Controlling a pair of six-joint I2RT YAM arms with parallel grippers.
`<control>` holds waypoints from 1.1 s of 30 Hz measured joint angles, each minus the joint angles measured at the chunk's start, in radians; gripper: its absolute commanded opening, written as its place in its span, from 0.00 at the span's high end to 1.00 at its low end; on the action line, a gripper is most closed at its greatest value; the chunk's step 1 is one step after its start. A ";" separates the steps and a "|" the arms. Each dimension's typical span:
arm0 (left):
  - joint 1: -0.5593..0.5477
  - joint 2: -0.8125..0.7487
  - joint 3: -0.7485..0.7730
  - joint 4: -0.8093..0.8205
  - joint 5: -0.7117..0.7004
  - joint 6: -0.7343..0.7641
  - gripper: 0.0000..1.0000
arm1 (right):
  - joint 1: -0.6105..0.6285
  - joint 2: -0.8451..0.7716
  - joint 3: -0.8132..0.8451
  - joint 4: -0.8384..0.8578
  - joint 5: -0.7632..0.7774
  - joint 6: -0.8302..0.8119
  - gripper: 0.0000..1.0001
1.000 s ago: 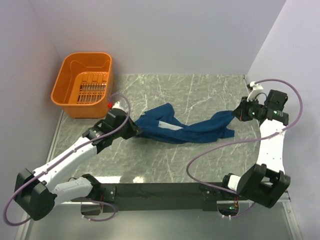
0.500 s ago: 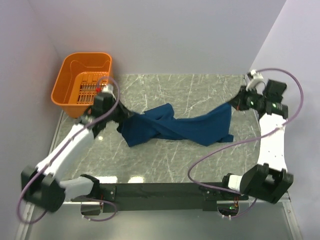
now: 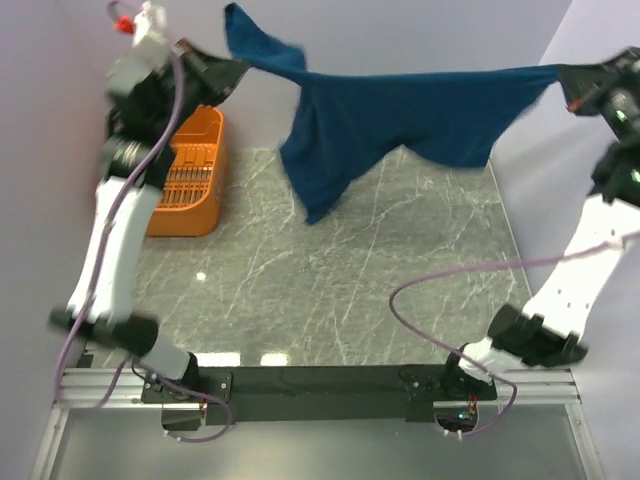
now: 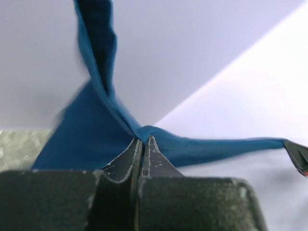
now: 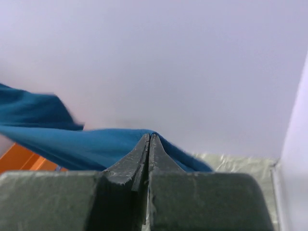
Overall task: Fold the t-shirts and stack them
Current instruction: Flatten the tshirt out
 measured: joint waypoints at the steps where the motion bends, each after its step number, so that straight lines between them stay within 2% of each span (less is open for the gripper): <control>1: -0.002 -0.069 -0.060 0.023 0.006 0.002 0.99 | -0.039 -0.036 -0.023 0.028 -0.018 0.020 1.00; 3: -0.005 -0.222 -0.198 0.061 0.022 0.013 0.99 | -0.086 -0.151 -0.124 0.079 -0.063 0.033 1.00; 5: -0.005 -0.357 -0.350 0.116 0.035 0.026 0.99 | -0.083 -0.280 -0.306 0.110 -0.120 -0.004 1.00; 9: -0.003 -0.529 -0.657 0.192 0.076 0.042 0.99 | -0.069 -0.477 -0.663 0.051 -0.211 -0.196 1.00; 13: -0.006 -0.540 -1.005 0.236 0.135 0.043 0.99 | -0.069 -0.481 -0.940 -0.113 -0.195 -0.487 1.00; 16: -0.023 -0.513 -1.259 0.150 0.151 0.034 0.99 | -0.082 -0.424 -1.141 -0.264 -0.103 -0.758 1.00; 18: -0.058 -0.558 -1.404 0.060 0.149 0.022 0.99 | -0.113 -0.430 -1.238 -0.393 -0.048 -0.938 1.00; 20: -0.093 -0.670 -1.486 -0.025 0.148 -0.003 0.99 | -0.158 -0.457 -1.284 -0.497 -0.007 -1.110 1.00; 24: -0.136 -0.911 -1.536 -0.108 0.147 -0.062 0.99 | -0.206 -0.526 -1.301 -0.644 0.062 -1.389 1.00; 28: -0.143 -0.990 -1.575 -0.140 0.153 -0.112 0.98 | -0.209 -0.592 -1.336 -0.723 0.127 -1.564 1.00; 30: -0.148 -0.982 -1.604 -0.164 0.163 -0.128 0.79 | -0.209 -0.629 -1.378 -0.735 0.169 -1.619 0.98; 31: -0.150 -0.972 -1.613 -0.177 0.169 -0.130 0.71 | -0.209 -0.643 -1.398 -0.745 0.192 -1.640 0.83; 32: -0.153 -0.959 -1.619 -0.193 0.176 -0.130 0.53 | -0.209 -0.652 -1.414 -0.752 0.212 -1.655 0.75; 33: -0.157 -0.946 -1.619 -0.212 0.181 -0.127 0.46 | -0.209 -0.658 -1.426 -0.758 0.232 -1.670 0.67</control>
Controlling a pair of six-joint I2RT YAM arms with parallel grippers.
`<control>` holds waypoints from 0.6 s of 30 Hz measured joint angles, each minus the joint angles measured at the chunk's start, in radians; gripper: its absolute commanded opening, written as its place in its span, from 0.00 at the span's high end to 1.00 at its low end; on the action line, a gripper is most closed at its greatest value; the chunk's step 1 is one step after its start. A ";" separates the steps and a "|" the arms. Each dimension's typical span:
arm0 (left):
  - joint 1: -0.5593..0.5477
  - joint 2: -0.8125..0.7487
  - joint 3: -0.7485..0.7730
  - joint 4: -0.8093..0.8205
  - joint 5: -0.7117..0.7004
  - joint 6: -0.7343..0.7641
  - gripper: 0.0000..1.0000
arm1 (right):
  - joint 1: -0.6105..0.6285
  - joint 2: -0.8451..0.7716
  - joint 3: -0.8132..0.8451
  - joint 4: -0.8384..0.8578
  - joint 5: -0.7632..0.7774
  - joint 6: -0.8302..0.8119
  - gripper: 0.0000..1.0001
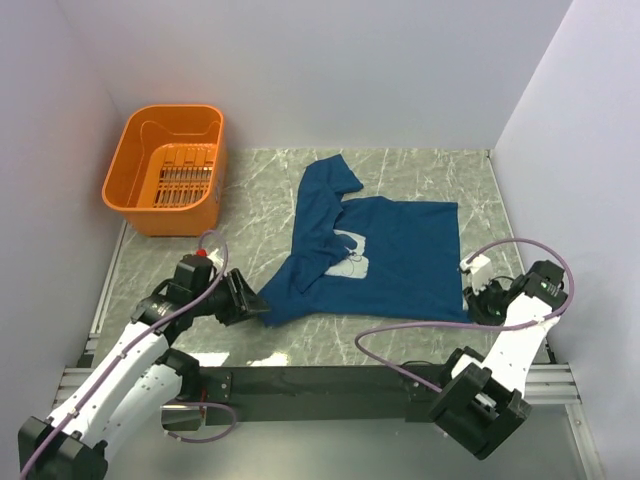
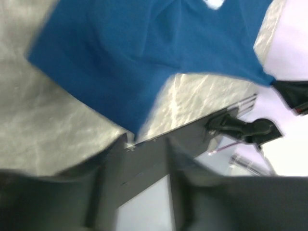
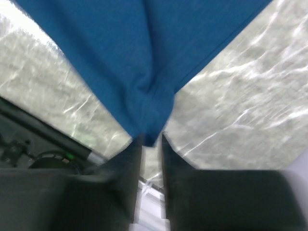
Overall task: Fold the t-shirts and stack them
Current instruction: Flatten the tshirt out
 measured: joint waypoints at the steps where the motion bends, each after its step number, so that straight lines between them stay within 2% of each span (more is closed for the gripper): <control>1: -0.003 0.005 0.002 -0.018 0.002 0.001 0.39 | -0.002 -0.001 -0.005 -0.008 0.015 -0.012 0.53; 2: -0.005 0.004 0.005 -0.029 0.004 0.008 0.28 | -0.004 -0.001 -0.005 -0.016 0.023 -0.019 0.48; 4: -0.006 -0.003 0.045 -0.089 -0.008 0.022 0.24 | -0.013 0.000 0.005 -0.026 0.027 -0.025 0.34; 7: -0.008 -0.012 0.166 -0.121 -0.043 0.056 0.23 | -0.017 0.022 0.065 -0.043 -0.011 0.005 0.32; 11: -0.010 0.043 0.256 -0.009 -0.049 0.102 0.25 | 0.016 0.119 0.167 0.001 -0.104 0.146 0.36; 13: -0.023 0.151 0.275 0.066 -0.055 0.124 0.25 | 0.074 0.182 0.193 0.061 -0.132 0.262 0.39; 17: -0.123 0.538 0.423 0.166 -0.115 0.193 0.28 | 0.211 0.334 0.198 0.254 -0.139 0.548 0.40; 18: -0.146 0.624 0.474 0.173 -0.129 0.218 0.28 | 0.234 0.366 0.200 0.300 -0.138 0.614 0.43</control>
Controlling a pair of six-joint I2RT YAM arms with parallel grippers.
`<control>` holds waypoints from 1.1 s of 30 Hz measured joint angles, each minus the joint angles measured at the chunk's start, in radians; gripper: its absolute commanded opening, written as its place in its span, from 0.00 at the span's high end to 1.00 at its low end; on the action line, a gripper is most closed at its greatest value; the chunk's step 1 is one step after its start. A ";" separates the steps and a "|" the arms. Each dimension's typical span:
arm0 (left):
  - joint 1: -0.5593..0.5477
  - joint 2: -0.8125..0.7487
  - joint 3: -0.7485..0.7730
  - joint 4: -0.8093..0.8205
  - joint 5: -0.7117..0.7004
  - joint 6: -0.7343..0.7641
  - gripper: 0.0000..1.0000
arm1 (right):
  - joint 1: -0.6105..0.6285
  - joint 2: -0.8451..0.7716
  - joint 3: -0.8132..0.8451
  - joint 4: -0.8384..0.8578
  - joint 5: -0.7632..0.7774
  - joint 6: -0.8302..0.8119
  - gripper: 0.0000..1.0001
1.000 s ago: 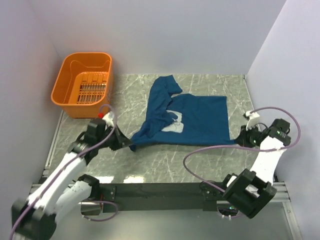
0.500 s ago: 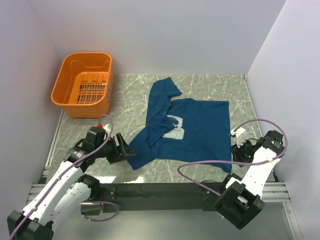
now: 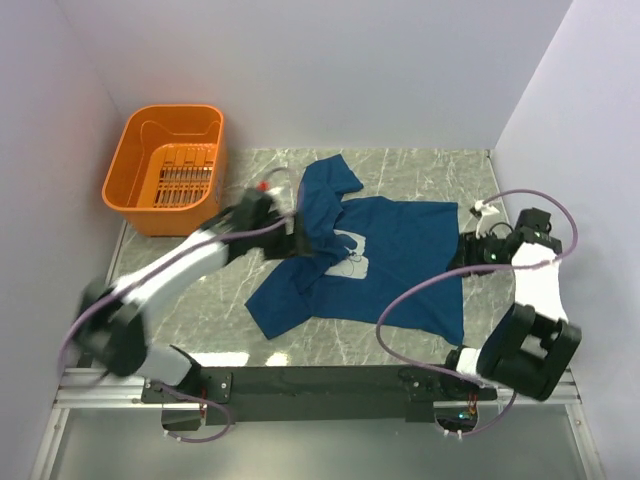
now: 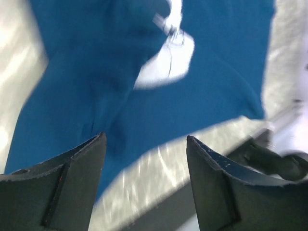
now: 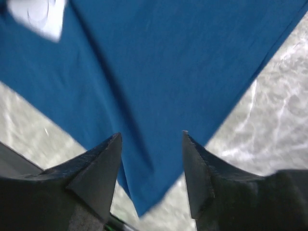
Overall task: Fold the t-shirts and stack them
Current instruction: Flatten the tshirt out
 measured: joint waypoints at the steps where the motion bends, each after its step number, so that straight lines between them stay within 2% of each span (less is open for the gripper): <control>1: -0.029 0.103 0.076 0.000 -0.019 0.027 0.28 | 0.014 0.029 0.008 0.031 0.005 0.055 0.44; 5: -0.109 0.414 0.369 -0.019 -0.113 0.139 0.30 | 0.024 0.173 0.097 0.122 0.024 0.217 0.48; 8: -0.142 0.524 0.473 -0.034 -0.160 0.198 0.31 | 0.024 0.258 0.139 0.183 0.042 0.280 0.48; 13: -0.167 0.630 0.517 -0.092 -0.214 0.259 0.31 | 0.024 0.299 0.131 0.210 0.068 0.319 0.48; 16: -0.173 0.668 0.518 -0.125 -0.228 0.276 0.35 | 0.024 0.300 0.128 0.217 0.069 0.330 0.48; 19: -0.175 0.707 0.541 -0.148 -0.243 0.282 0.52 | 0.024 0.307 0.128 0.220 0.070 0.334 0.48; 20: -0.176 0.718 0.552 -0.153 -0.246 0.283 0.72 | 0.024 0.310 0.127 0.222 0.071 0.335 0.48; 22: -0.176 0.731 0.567 -0.160 -0.261 0.274 0.99 | 0.024 0.312 0.126 0.225 0.076 0.336 0.48; 27: -0.168 0.711 0.544 -0.139 -0.323 0.241 0.99 | 0.024 0.338 0.125 0.230 0.097 0.336 0.48; 30: -0.128 0.607 0.399 -0.085 -0.316 0.188 0.99 | 0.024 0.344 0.117 0.237 0.111 0.336 0.48; 33: 0.015 0.434 0.203 -0.033 -0.280 0.131 0.99 | 0.024 0.344 0.109 0.243 0.121 0.336 0.48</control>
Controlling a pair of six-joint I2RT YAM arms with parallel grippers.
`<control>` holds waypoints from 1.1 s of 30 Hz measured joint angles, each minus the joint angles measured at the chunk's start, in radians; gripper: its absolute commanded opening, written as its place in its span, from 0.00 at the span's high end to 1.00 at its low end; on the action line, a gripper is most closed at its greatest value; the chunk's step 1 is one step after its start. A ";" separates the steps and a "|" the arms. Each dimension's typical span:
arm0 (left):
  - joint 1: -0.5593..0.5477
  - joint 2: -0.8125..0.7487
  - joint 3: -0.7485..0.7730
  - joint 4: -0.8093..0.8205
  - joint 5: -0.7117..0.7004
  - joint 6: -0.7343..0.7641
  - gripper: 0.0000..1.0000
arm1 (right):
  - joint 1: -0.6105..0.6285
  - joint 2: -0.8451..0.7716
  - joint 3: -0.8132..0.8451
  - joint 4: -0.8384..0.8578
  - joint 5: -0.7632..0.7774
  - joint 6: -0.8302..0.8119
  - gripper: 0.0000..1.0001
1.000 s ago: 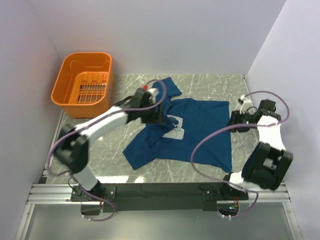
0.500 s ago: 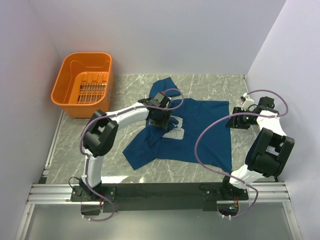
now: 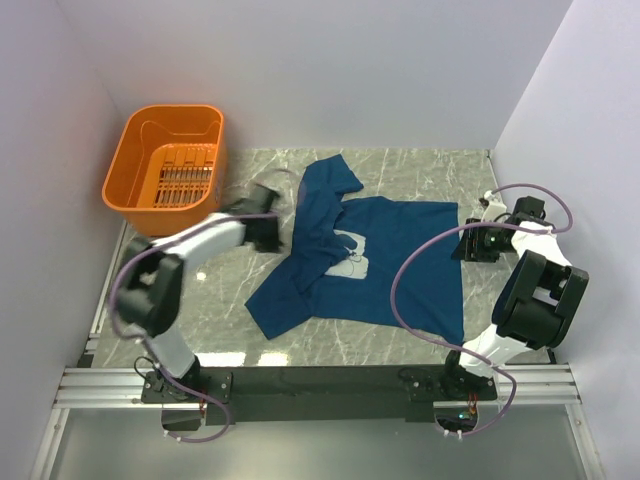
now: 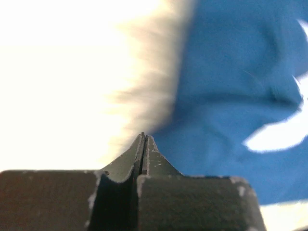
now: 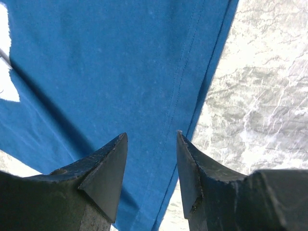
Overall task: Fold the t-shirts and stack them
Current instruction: Flatten the tshirt out
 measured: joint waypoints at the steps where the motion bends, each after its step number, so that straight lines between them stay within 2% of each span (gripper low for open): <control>1: 0.046 -0.039 -0.037 0.006 0.006 -0.013 0.99 | 0.000 0.000 0.000 0.000 0.001 0.000 0.48; 3: 0.178 -0.121 -0.116 0.048 0.015 -0.040 0.99 | 0.000 0.000 -0.001 0.001 0.001 0.000 0.47; 5: 0.238 -0.161 -0.156 0.078 0.043 -0.041 0.78 | 0.000 0.000 -0.001 0.002 0.000 -0.003 0.45; 7: 0.240 -0.177 -0.173 0.110 0.106 -0.029 0.57 | 0.000 0.000 -0.001 0.001 -0.001 -0.007 0.44; 8: 0.224 -0.177 -0.172 0.127 0.136 -0.022 0.54 | 0.000 0.000 -0.001 0.000 -0.002 -0.011 0.43; 12: 0.117 -0.162 -0.122 0.144 0.203 0.014 0.47 | 0.000 0.003 -0.001 -0.004 -0.004 -0.027 0.41; 16: 0.005 -0.067 0.038 0.130 0.214 0.063 0.44 | 0.000 0.004 -0.001 -0.005 -0.008 -0.037 0.41; 24: -0.174 0.262 0.390 -0.002 0.065 0.163 0.41 | 0.000 0.010 -0.001 -0.006 -0.017 -0.052 0.39; 27: -0.218 0.339 0.441 -0.071 0.008 0.190 0.42 | 0.000 0.011 -0.002 -0.008 -0.018 -0.058 0.39; 30: -0.246 0.378 0.463 -0.136 -0.044 0.206 0.57 | 0.000 0.011 -0.002 -0.008 -0.018 -0.060 0.39; 31: -0.249 0.383 0.468 -0.150 -0.058 0.207 0.81 | 0.000 0.012 -0.002 -0.008 -0.019 -0.060 0.39; 32: -0.251 0.387 0.473 -0.161 -0.071 0.203 0.94 | 0.000 0.013 -0.002 -0.008 -0.019 -0.060 0.39; 33: -0.251 0.389 0.476 -0.167 -0.086 0.206 0.99 | 0.000 0.013 -0.002 -0.008 -0.019 -0.060 0.39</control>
